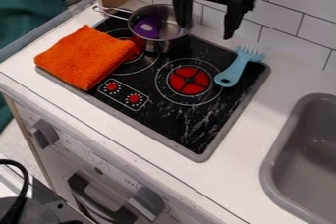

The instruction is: Put the orange cloth on the left stove

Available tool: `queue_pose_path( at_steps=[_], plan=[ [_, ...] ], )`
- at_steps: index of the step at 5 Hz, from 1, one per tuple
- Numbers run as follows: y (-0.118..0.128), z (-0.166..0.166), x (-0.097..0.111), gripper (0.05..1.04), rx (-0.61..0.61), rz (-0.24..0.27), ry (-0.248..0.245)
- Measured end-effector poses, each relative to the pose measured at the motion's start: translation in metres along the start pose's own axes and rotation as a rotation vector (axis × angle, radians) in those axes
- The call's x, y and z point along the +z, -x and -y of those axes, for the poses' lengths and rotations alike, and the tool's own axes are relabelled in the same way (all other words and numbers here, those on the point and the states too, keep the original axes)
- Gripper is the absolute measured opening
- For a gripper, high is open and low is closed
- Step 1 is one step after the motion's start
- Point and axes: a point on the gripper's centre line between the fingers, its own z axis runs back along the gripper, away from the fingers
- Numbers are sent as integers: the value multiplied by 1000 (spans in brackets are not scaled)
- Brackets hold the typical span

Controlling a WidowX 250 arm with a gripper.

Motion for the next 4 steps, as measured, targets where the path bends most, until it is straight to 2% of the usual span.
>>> queue_pose_path(
  at_steps=[1, 2, 4],
  plan=[
    [5, -1, -11, 1007, -2, -40, -5],
    [20, -37, -13, 1007, 72, -55, -4],
    [24, -94, -9, 1007, 105, -13, -2]
  ],
)
